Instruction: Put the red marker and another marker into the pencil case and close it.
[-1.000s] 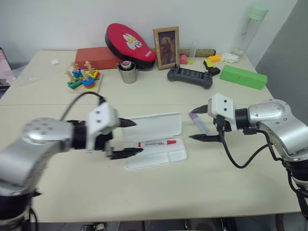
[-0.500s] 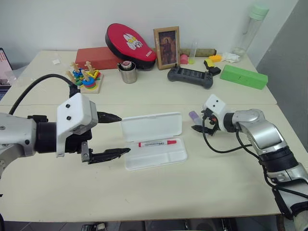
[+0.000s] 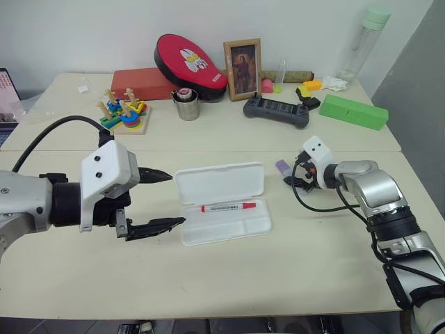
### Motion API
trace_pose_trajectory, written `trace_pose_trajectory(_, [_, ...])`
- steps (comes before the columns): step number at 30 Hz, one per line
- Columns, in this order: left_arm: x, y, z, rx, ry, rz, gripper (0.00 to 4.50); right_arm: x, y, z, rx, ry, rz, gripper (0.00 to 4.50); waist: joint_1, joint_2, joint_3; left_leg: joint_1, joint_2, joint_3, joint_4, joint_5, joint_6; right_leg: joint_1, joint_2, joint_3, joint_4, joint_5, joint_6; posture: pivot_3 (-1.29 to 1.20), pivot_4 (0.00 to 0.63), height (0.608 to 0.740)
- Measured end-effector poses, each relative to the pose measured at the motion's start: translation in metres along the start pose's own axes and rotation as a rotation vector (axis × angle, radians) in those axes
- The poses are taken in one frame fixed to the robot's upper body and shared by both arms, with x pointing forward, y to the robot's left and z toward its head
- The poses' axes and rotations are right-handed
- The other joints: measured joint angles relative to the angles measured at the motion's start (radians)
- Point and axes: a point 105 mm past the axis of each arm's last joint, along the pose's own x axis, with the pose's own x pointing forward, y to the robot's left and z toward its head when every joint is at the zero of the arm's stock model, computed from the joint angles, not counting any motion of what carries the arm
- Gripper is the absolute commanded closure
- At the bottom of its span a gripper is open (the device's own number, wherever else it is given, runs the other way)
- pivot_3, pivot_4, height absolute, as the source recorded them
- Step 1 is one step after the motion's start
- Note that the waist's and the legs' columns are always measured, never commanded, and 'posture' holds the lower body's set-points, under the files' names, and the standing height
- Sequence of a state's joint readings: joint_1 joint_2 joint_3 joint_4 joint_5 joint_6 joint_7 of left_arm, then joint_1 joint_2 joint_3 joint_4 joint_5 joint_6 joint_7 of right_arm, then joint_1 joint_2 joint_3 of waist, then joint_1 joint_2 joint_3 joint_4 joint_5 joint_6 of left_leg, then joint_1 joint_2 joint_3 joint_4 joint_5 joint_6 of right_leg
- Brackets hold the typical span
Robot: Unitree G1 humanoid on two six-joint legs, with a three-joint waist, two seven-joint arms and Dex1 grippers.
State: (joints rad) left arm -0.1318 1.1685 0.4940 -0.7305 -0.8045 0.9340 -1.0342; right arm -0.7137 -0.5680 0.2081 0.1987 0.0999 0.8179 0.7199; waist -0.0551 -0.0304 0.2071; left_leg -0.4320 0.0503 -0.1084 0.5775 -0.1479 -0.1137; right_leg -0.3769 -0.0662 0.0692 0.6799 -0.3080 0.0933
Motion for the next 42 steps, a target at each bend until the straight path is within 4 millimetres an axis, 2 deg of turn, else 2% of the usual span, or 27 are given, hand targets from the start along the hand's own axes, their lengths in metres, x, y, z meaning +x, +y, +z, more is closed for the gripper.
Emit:
trace_pose_trajectory(3, [0.0, 0.001, -0.002, 0.008, 0.003, 0.009, 0.0, -0.001, 0.004, -0.002, -0.012, -0.003, 0.018, 2.32, 0.003, 0.0, 0.0, 0.0, 0.0, 0.0, 0.0, 0.0, 0.0, 0.0, 0.0, 0.0, 0.0, 0.0, 0.0, 0.0, 0.15, 0.74])
trace_pose_trajectory(8, [0.005, 0.004, 0.006, 0.041, -0.041, 0.029, 0.0, -0.003, 0.011, -0.001, -0.041, -0.009, 0.043, 3.42, 0.003, 0.0, 0.0, 0.0, 0.0, 0.0, 0.0, 0.0, 0.0, 0.0, 0.0, 0.0, 0.0, 0.0, 0.0, 0.0, 0.15, 0.74])
trace_pose_trajectory(14, [0.023, -0.001, 0.011, 0.045, -0.089, -0.015, 0.0, -0.008, 0.016, -0.003, -0.054, 0.0, 0.056, 3.43, 0.001, 0.0, 0.0, 0.0, 0.0, 0.0, 0.0, 0.0, 0.0, 0.0, 0.0, 0.0, 0.0, 0.0, 0.0, 0.0, 0.15, 0.74])
trace_pose_trajectory(18, [0.027, -0.001, 0.014, 0.056, -0.094, -0.025, 0.0, -0.011, 0.017, -0.004, -0.063, 0.013, 0.059, 3.43, -0.001, 0.0, 0.0, 0.0, 0.0, 0.0, 0.0, 0.0, 0.0, 0.0, 0.0, 0.0, 0.0, 0.0, 0.0, 0.0, 0.15, 0.74])
trace_pose_trajectory(24, [0.027, 0.005, 0.014, 0.043, -0.098, -0.018, 0.0, -0.037, 0.031, 0.003, -0.172, -0.01, 0.167, 3.43, 0.0, 0.0, 0.0, 0.0, 0.0, 0.0, 0.0, 0.0, 0.0, -0.001, 0.0, 0.0, 0.0, 0.0, 0.0, 0.0, 0.15, 0.74])
trace_pose_trajectory(25, [0.027, 0.005, 0.013, 0.04, -0.095, -0.02, 0.0, -0.046, 0.037, 0.005, -0.201, -0.024, 0.209, 3.43, 0.001, 0.001, 0.001, -0.001, 0.0, 0.0, -0.001, 0.0, 0.0, -0.001, 0.0, 0.0, 0.0, 0.0, 0.0, 0.0, 0.15, 0.74])
trace_pose_trajectory(27, [0.025, 0.01, 0.011, 0.029, -0.089, -0.008, 0.0, -0.074, 0.069, 0.013, -0.288, -0.095, 0.425, 3.43, 0.002, 0.001, 0.001, -0.001, 0.0, 0.0, -0.001, 0.0, 0.0, -0.001, 0.0, 0.0, 0.0, 0.0, 0.0, 0.0, 0.15, 0.74])
trace_pose_trajectory(29, [0.023, 0.013, 0.009, 0.023, -0.086, 0.003, 0.0, -0.086, 0.087, 0.019, -0.344, -0.129, 0.53, 3.43, 0.002, 0.001, 0.001, 0.0, 0.0, 0.0, -0.001, 0.0, 0.0, -0.001, 0.0, 0.0, 0.0, -0.001, 0.0, 0.0, 0.15, 0.74])
trace_pose_trajectory(30, [0.022, 0.016, 0.008, 0.022, -0.082, 0.013, 0.0, -0.097, 0.103, 0.028, -0.394, -0.175, 0.618, 3.43, -0.003, 0.001, 0.001, 0.0, 0.0, 0.0, -0.001, 0.0, 0.0, 0.0, 0.0, 0.0, 0.0, -0.001, 0.0, 0.0, 0.15, 0.74])
trace_pose_trajectory(34, [0.018, 0.022, 0.005, 0.023, -0.072, 0.025, 0.0, -0.092, 0.127, 0.054, -0.411, -0.28, 0.689, 3.43, -0.013, 0.0, 0.0, 0.001, 0.0, 0.0, 0.001, 0.001, 0.001, 0.0, 0.001, 0.0, 0.001, -0.001, 0.002, 0.0, 0.15, 0.74])
trace_pose_trajectory(38, [0.02, 0.033, 0.009, 0.073, -0.079, 0.044, 0.0, -0.071, 0.156, 0.066, -0.443, -0.304, 0.767, 3.43, -0.008, 0.0, 0.0, 0.001, 0.0, 0.0, 0.001, 0.002, 0.001, 0.0, 0.001, 0.0, 0.0, 0.0, 0.002, 0.0, 0.15, 0.74])
trace_pose_trajectory(42, [0.023, 0.037, 0.008, 0.084, -0.078, 0.038, 0.0, -0.05, 0.163, 0.07, -0.458, -0.287, 0.754, 3.43, 0.001, 0.0, 0.0, -0.001, 0.0, 0.0, 0.0, 0.002, 0.001, -0.001, 0.001, 0.0, 0.0, 0.0, 0.0, 0.0, 0.15, 0.74])
